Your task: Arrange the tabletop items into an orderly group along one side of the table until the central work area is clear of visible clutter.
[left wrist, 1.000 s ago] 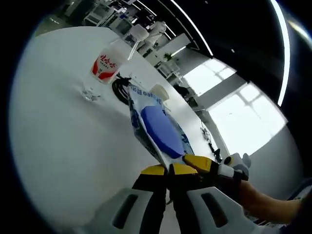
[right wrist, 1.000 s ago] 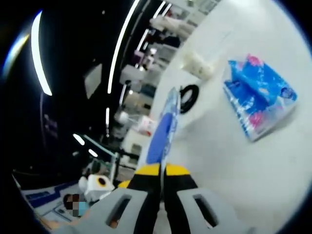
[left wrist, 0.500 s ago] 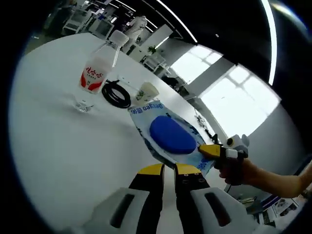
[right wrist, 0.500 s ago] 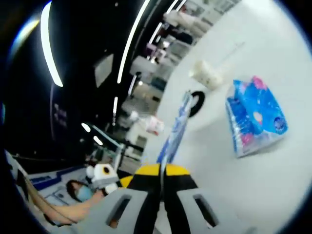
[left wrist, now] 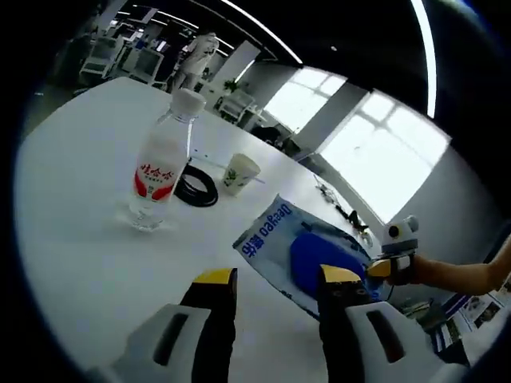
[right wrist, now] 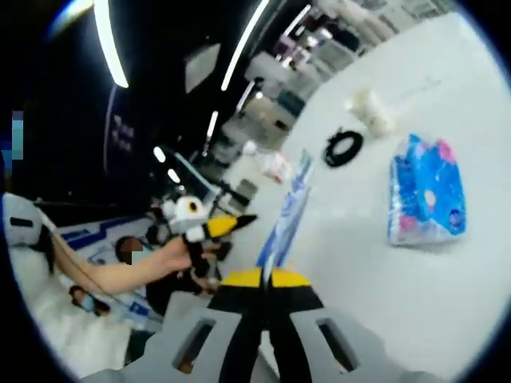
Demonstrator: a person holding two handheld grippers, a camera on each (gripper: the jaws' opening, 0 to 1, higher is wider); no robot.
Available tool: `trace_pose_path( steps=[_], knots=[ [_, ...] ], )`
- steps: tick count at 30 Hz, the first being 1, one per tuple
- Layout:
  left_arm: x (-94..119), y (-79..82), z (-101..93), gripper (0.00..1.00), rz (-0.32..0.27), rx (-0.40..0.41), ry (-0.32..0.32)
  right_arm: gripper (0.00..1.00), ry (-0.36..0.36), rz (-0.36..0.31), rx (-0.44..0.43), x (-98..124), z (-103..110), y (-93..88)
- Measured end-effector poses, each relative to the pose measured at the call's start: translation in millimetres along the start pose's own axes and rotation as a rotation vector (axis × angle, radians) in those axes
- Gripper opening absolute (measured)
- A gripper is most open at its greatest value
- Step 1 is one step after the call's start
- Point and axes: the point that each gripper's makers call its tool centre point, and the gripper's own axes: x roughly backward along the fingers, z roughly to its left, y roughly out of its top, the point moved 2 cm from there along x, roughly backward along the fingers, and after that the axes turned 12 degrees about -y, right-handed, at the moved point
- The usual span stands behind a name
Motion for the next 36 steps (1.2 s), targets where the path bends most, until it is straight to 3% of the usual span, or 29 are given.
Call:
trace_pose_path(
  steps=[6,9,11,13,16,20,22,23,24,26,31,32,34,36],
  knots=[
    [-3.6,7.4,-3.2,0.53,0.016,-0.034,-0.052,0.0,0.066,0.027,0.059,15.0,9.7,-5.6],
    [-7.6,3.5,-4.6,0.56,0.06,-0.054,-0.077,0.0,0.13,0.075,0.112,21.2,20.7,-13.2],
    [-11.6,1.5,-16.3,0.57,0.07,-0.037,-0.158,0.0,0.152,0.093,0.144,23.2,25.9,-16.3],
    [-14.3,0.8,-27.8,0.56,0.064,0.031,-0.242,0.0,0.163,0.096,0.154,24.3,27.8,-16.6],
    [-17.0,-3.3,-36.8,0.54,0.091,0.047,-0.309,0.0,0.202,0.074,0.152,28.1,32.7,-10.9],
    [-21.7,-19.4,-48.6,0.34,0.218,0.036,-0.364,0.0,0.232,0.077,0.156,29.9,36.6,-8.8],
    [-24.0,-19.4,-46.8,0.25,0.215,0.023,-0.337,0.0,0.223,0.082,0.162,30.3,34.0,-8.9],
    [-22.7,-20.5,-49.1,0.14,0.224,0.054,-0.357,0.0,0.224,0.088,0.158,32.1,32.3,-9.3],
    [-21.7,-19.8,-54.7,0.06,0.218,0.098,-0.396,0.0,0.213,0.082,0.154,33.2,29.5,-8.0],
    [-23.0,-16.8,-55.6,0.02,0.194,0.095,-0.406,0.0,0.196,0.083,0.126,35.2,24.5,-7.3],
    [-27.6,-14.3,-56.0,0.0,0.161,0.104,-0.408,0.0,0.135,0.045,0.084,35.9,11.4,-3.7],
    [-28.6,-12.0,-55.9,0.0,0.136,0.128,-0.41,0.0,0.095,-0.013,0.063,35.1,3.8,5.0],
    [-29.2,-7.0,-61.2,0.0,0.079,0.218,-0.452,0.03,0.096,-0.084,0.025,39.3,-0.7,16.6],
    [-30.5,-7.3,-59.7,0.0,0.058,0.235,-0.448,0.14,0.055,-0.165,-0.006,43.0,-10.7,29.4]
  ],
)
